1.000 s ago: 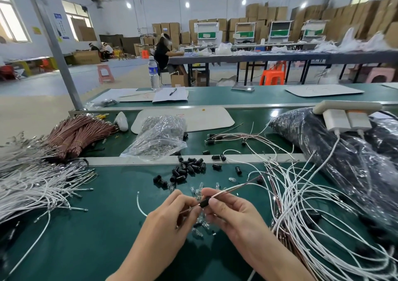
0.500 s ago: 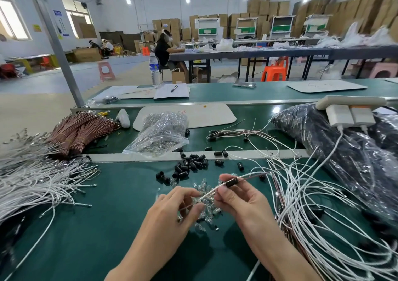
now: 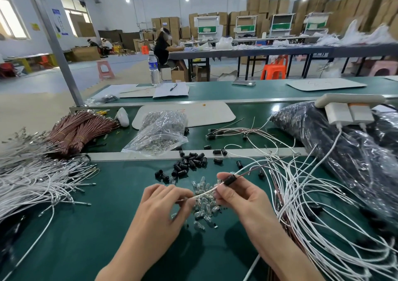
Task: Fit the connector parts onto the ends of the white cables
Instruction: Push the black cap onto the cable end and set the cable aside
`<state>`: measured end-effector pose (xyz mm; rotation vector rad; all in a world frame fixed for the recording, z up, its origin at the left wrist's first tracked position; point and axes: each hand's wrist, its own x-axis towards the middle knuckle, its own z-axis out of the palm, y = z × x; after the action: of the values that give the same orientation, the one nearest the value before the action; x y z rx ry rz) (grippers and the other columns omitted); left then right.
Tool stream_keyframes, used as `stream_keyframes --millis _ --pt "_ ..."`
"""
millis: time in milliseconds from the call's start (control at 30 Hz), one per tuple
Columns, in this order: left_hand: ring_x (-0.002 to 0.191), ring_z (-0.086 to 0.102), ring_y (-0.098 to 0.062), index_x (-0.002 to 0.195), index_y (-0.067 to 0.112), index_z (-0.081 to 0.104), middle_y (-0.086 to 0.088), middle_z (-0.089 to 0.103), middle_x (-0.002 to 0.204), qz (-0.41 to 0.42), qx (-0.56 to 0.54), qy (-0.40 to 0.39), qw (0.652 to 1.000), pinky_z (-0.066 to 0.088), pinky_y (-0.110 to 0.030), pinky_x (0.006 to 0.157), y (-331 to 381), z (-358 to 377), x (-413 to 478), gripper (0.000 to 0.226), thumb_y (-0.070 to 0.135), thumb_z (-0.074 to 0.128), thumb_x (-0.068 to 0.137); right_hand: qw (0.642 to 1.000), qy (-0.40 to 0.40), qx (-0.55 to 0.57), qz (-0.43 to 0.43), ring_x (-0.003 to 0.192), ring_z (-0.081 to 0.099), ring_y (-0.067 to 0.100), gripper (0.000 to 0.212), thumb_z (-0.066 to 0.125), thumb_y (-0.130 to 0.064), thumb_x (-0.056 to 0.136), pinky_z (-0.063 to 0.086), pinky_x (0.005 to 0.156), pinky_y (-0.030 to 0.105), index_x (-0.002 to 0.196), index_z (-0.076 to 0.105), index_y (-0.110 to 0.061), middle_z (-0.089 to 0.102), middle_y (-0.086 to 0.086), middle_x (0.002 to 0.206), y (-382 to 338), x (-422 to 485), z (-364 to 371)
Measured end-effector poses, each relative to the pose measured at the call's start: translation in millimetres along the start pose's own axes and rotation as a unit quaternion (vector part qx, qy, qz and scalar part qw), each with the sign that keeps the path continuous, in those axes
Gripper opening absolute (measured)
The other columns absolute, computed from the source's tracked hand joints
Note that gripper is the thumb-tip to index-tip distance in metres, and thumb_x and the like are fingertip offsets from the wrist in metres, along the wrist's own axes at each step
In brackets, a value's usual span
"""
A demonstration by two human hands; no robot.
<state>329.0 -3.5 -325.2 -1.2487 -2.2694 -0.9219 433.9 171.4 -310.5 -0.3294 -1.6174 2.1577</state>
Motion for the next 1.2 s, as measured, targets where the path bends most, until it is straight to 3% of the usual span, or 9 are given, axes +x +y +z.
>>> stream_keyframes --millis 100,267,433,500,600,733,867,1000,1200 --pt "0.081 0.051 0.004 0.088 0.032 0.066 0.027 0.059 0.080 0.015 0.011 0.026 0.999 0.036 -0.032 0.099 -2.9 0.0 1.8 0.021 0.046 0.052 0.096 1.000 0.004 0.000 -0.001 0.089 0.073 0.019 0.025 0.076 -0.023 0.079 0.058 0.086 0.026 0.103 0.078 -0.029 0.077 0.008 0.093 -2.8 0.3 -4.5" --pt "0.071 0.054 0.001 0.092 0.032 0.068 0.027 0.058 0.075 0.035 -0.005 0.035 0.999 0.040 -0.041 0.100 7.2 7.5 1.4 0.016 0.042 0.056 0.095 0.997 -0.051 -0.061 0.020 0.080 0.071 0.011 0.018 0.077 -0.016 0.083 0.055 0.076 0.021 0.098 0.078 -0.025 0.076 0.001 0.084 10.2 -1.6 9.9" --pt "0.097 0.056 0.009 0.097 0.035 0.065 0.029 0.062 0.088 0.010 -0.030 0.021 0.999 0.028 -0.032 0.114 0.8 0.1 -0.3 0.014 0.044 0.056 0.095 0.999 -0.027 -0.041 0.002 0.083 0.072 0.014 0.026 0.079 -0.031 0.073 0.056 0.078 0.022 0.100 0.078 -0.030 0.076 0.003 0.087 7.4 0.3 4.3" --pt "0.093 0.059 0.007 0.095 0.032 0.064 0.028 0.063 0.089 0.013 -0.033 0.018 0.999 0.027 -0.033 0.116 0.9 -1.4 0.5 0.012 0.040 0.055 0.095 0.999 -0.029 -0.030 0.000 0.084 0.072 0.015 0.028 0.079 -0.032 0.073 0.057 0.081 0.024 0.101 0.078 -0.030 0.076 0.003 0.087 7.2 0.3 2.1" --pt "0.083 0.059 0.007 0.096 0.033 0.064 0.025 0.063 0.081 0.022 -0.044 0.010 0.999 0.034 -0.029 0.109 7.9 1.8 0.2 0.012 0.039 0.055 0.095 0.997 -0.055 -0.047 0.012 0.082 0.071 0.014 0.024 0.077 -0.029 0.075 0.057 0.079 0.023 0.099 0.078 -0.029 0.076 0.003 0.085 11.1 -0.9 5.9" --pt "0.101 0.052 0.004 0.103 0.039 0.062 0.027 0.064 0.089 -0.013 -0.073 -0.004 0.997 0.040 -0.016 0.091 13.3 2.6 -3.7 0.016 0.048 0.052 0.094 0.995 -0.086 -0.052 0.022 0.079 0.070 0.011 0.018 0.075 -0.028 0.076 0.057 0.078 0.023 0.094 0.079 -0.028 0.076 0.002 0.086 11.6 -2.1 9.9" --pt "0.117 0.050 0.003 0.107 0.041 0.061 0.033 0.058 0.111 -0.034 -0.083 -0.021 0.996 0.036 -0.011 0.098 6.2 -1.7 -3.5 0.019 0.052 0.052 0.095 0.998 -0.052 -0.023 0.021 0.079 0.071 0.014 0.021 0.077 -0.027 0.076 0.056 0.077 0.022 0.096 0.079 -0.024 0.076 0.004 0.085 10.4 0.4 2.1" --pt "0.097 0.061 -0.003 0.100 0.033 0.064 0.024 0.059 0.102 -0.030 -0.121 -0.028 0.992 0.047 -0.020 0.083 7.1 -1.6 -1.6 0.011 0.037 0.054 0.098 0.998 -0.057 -0.023 0.019 0.081 0.071 0.015 0.023 0.078 -0.028 0.077 0.055 0.078 0.021 0.100 0.079 -0.023 0.076 0.004 0.087 10.4 -0.4 1.2" --pt "0.083 0.061 0.000 0.101 0.027 0.071 0.020 0.060 0.093 -0.034 -0.143 -0.023 0.989 0.046 -0.011 0.072 12.3 1.0 -1.9 0.012 0.028 0.061 0.093 0.995 -0.076 -0.061 0.023 0.075 0.069 0.011 0.014 0.076 -0.021 0.079 0.056 0.075 0.021 0.091 0.080 -0.027 0.075 0.001 0.080 13.1 -1.4 7.8"
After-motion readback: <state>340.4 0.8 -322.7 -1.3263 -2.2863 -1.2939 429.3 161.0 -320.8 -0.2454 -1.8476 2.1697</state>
